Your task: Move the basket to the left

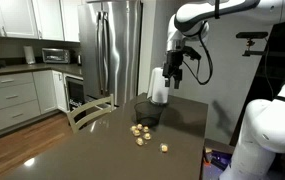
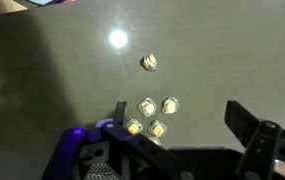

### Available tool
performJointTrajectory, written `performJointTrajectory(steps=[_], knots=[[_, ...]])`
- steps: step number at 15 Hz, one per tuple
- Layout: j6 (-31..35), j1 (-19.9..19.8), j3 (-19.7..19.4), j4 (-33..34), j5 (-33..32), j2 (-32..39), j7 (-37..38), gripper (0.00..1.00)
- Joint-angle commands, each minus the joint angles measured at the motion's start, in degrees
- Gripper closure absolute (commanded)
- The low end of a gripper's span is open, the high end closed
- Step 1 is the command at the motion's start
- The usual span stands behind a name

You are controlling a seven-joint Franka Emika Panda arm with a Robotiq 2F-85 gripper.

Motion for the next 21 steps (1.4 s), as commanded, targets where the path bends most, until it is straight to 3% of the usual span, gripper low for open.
performJointTrajectory(steps=[1, 16, 21], knots=[[-0.26, -1.75, 1.41, 0.16, 0.54, 0.24, -0.62, 0.0], [-0.26, -1.75, 1.41, 0.16, 0.54, 0.24, -0.62, 0.0], [0.64, -3.51, 0.81, -0.83, -0.94, 0.28, -0.59, 0.0]])
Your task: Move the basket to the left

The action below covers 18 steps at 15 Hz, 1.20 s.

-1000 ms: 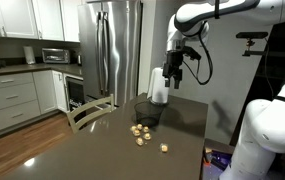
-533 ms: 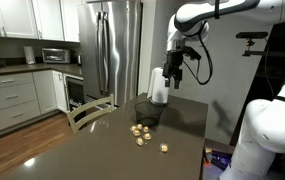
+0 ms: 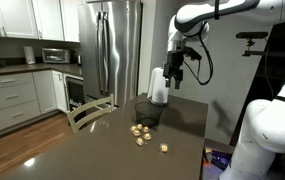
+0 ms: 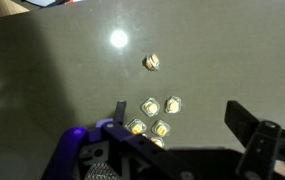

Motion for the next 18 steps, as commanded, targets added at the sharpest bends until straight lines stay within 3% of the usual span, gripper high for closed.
performJointTrajectory(steps=[1, 5, 18], knots=[[0.67, -3.03, 0.53, -0.57, -1.41, 0.39, -0.47, 0.0], [2.34, -4.98, 0.74, -0.03, -4.76, 1.95, -0.02, 0.0], [15.97, -5.32, 0.42, 2.61, -8.77, 13.75, -0.98, 0.0]])
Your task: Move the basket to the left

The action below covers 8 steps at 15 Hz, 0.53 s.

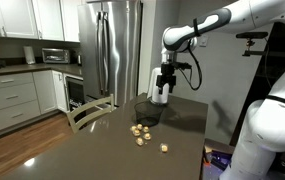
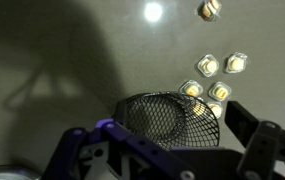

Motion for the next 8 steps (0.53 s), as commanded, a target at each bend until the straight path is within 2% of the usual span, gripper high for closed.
performJointTrajectory(steps=[1, 8], knots=[[1.69, -1.26, -0.55, 1.87, -1.45, 3.41, -1.22, 0.0], [6.58, -2.87, -3.71, 2.32, 0.37, 8.46, -4.21, 0.0]])
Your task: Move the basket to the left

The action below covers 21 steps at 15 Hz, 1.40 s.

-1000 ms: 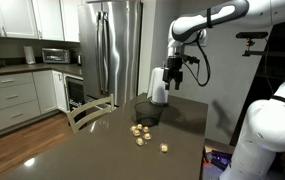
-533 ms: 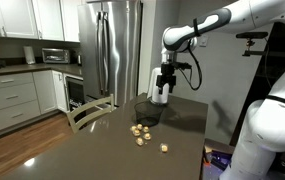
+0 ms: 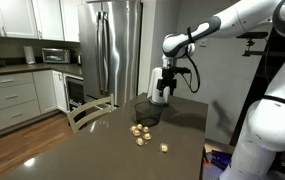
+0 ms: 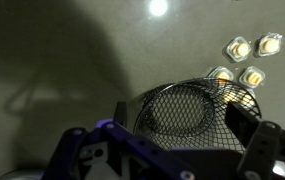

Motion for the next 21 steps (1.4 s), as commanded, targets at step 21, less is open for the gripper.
performJointTrajectory(steps=[21], knots=[[17.56, -2.42, -0.04, 6.26, 6.73, 20.62, -3.72, 0.26]])
